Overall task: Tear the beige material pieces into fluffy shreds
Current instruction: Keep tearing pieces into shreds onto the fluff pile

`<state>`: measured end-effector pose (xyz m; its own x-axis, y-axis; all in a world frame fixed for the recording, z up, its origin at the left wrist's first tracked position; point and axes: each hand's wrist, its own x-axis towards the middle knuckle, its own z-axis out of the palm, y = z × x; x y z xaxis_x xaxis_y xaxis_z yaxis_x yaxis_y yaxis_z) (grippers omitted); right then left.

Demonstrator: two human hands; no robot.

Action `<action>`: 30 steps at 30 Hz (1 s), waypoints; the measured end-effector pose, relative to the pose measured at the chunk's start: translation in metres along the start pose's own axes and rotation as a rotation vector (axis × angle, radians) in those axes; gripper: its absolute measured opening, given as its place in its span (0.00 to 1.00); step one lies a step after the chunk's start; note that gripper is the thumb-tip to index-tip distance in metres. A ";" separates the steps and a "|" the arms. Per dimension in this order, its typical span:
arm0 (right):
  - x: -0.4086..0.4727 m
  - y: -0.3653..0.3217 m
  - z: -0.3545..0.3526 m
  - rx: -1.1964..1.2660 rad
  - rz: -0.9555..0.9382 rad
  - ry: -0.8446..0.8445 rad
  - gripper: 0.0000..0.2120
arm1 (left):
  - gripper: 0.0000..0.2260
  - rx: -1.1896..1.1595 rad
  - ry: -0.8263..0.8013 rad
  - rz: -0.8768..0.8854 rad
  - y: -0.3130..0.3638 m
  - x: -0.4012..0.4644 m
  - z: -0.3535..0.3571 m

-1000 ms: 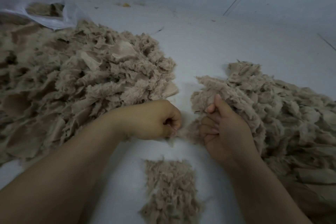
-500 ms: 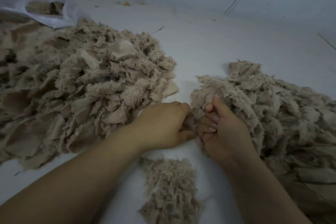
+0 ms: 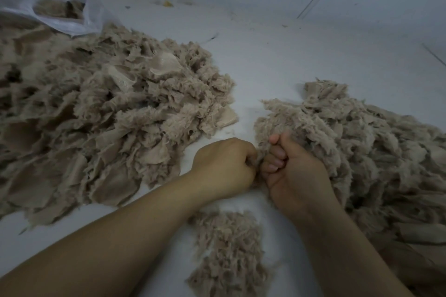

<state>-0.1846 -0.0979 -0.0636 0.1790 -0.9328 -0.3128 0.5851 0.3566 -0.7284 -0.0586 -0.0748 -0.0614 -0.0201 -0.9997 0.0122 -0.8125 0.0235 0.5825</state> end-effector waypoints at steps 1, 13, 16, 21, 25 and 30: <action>0.000 0.000 0.000 -0.006 -0.001 0.003 0.19 | 0.13 -0.192 -0.052 -0.040 -0.001 0.001 -0.004; 0.000 -0.002 -0.003 -0.021 -0.024 0.045 0.16 | 0.05 -1.242 0.002 -0.123 -0.007 0.004 -0.052; 0.001 -0.002 -0.004 -0.068 -0.005 0.009 0.15 | 0.07 -1.137 0.069 -0.069 -0.006 0.004 -0.046; 0.001 -0.004 -0.005 -0.173 0.047 -0.112 0.14 | 0.05 -0.621 0.358 0.235 0.000 0.003 -0.017; -0.003 -0.004 -0.004 -0.172 0.035 -0.192 0.15 | 0.08 -0.096 0.376 0.621 -0.003 0.000 -0.009; -0.004 -0.003 -0.003 -0.147 0.019 -0.171 0.19 | 0.09 -0.599 0.373 0.373 0.001 -0.001 -0.007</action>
<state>-0.1892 -0.0949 -0.0617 0.3278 -0.9167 -0.2286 0.4609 0.3664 -0.8083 -0.0547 -0.0734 -0.0551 0.0538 -0.8633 0.5019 -0.3374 0.4573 0.8228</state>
